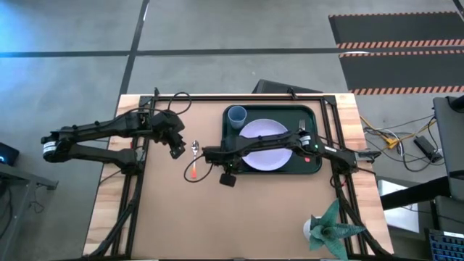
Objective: Pick and place plate/cup/fork/spoon on tray
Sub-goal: Move the black tray to the center of the table
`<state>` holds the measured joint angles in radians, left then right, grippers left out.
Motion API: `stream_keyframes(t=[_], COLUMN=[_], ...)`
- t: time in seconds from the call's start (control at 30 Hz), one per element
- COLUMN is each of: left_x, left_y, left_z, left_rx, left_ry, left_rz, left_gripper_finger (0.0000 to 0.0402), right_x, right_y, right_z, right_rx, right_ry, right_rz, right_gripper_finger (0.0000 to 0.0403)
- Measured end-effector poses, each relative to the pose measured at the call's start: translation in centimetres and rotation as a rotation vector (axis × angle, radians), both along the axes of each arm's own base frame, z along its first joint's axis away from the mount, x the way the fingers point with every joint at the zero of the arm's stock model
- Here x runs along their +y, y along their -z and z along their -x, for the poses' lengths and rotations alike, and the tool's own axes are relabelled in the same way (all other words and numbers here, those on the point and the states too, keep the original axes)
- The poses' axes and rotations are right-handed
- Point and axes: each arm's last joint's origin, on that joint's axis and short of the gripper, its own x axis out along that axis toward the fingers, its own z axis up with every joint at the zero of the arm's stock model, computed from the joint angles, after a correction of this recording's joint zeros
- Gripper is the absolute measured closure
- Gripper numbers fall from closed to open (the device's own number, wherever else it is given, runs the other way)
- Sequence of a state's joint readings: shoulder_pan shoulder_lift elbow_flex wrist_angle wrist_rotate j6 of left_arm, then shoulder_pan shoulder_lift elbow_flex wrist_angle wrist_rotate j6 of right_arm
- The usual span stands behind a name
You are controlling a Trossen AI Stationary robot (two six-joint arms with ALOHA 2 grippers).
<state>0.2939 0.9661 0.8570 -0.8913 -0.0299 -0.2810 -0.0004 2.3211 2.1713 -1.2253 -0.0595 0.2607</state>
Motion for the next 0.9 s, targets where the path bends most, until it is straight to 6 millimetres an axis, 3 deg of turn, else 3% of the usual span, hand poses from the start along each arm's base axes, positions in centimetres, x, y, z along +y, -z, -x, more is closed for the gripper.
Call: stream_keyframes(t=[0.2, 0.43, 0.9], left_x=[0.0, 0.0, 0.0], left_y=[0.0, 0.0, 0.0], left_z=[0.0, 0.1, 0.1], left_rx=[0.004, 0.007, 0.007], left_ry=[0.0, 0.0, 0.001], left_rz=[0.001, 0.002, 0.002], left_gripper_finger=[0.0265, 0.0265, 0.0265], right_x=[-0.5, 0.9, 2.9], right_y=[0.4, 1.1, 0.7], right_z=[-0.1, -0.8, -2.2], right_rx=[-0.015, -0.085, -0.235], right_ry=[0.011, 0.038, 0.074], right_rz=[0.007, -0.03, -0.087], right_gripper_finger=[0.0394, 0.0394, 0.0394])
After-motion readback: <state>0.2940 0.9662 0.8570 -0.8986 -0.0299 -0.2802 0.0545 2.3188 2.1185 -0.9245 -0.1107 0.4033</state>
